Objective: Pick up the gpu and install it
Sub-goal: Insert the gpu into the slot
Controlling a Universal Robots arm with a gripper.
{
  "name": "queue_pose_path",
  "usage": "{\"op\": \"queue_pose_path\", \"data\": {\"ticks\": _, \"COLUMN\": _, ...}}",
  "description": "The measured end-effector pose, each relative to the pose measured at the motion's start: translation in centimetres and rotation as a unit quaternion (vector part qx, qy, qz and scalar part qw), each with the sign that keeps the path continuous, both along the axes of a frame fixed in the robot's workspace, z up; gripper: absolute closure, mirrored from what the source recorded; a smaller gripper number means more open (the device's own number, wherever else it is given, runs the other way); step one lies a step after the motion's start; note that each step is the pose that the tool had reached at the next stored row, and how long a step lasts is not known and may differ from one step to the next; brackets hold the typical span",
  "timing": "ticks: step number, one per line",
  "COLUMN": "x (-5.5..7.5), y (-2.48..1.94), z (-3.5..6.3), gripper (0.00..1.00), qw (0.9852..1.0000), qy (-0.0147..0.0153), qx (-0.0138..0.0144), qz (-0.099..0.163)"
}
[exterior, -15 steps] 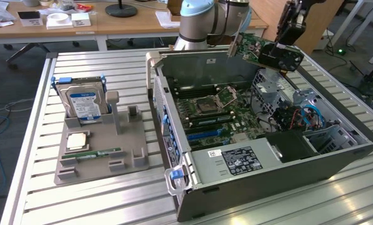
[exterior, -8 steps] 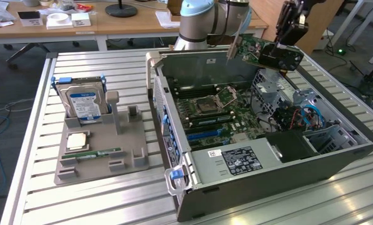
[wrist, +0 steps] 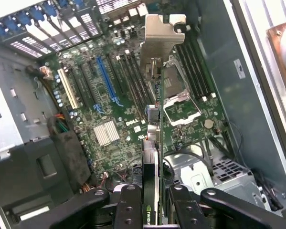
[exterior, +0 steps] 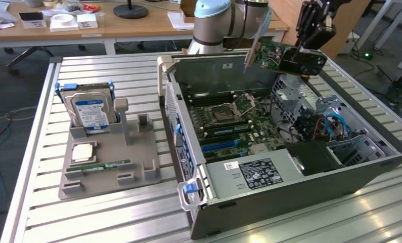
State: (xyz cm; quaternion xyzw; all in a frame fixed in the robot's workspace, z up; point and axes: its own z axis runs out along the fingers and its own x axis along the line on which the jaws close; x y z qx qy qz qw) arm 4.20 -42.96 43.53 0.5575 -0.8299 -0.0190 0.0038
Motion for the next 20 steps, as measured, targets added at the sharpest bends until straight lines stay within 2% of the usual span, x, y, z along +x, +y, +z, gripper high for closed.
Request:
{"op": "queue_pose_path", "data": {"ticks": 5, "x": 0.0, "y": 0.0, "z": -0.02, "gripper": 0.74, "qw": 0.9995, "qy": 0.0, "qx": -0.0002, "qz": 0.032}}
{"op": "queue_pose_path", "data": {"ticks": 10, "x": 0.0, "y": 0.0, "z": -0.05, "gripper": 0.74, "qw": 0.9979, "qy": 0.0, "qx": -0.0003, "qz": 0.065}}
{"op": "queue_pose_path", "data": {"ticks": 15, "x": 0.0, "y": 0.01, "z": -0.1, "gripper": 0.74, "qw": 0.9951, "qy": 0.0, "qx": -0.0005, "qz": 0.099}}
{"op": "queue_pose_path", "data": {"ticks": 20, "x": 0.0, "y": 0.0, "z": -0.14, "gripper": 0.74, "qw": 0.9911, "qy": 0.0, "qx": -0.001, "qz": 0.133}}
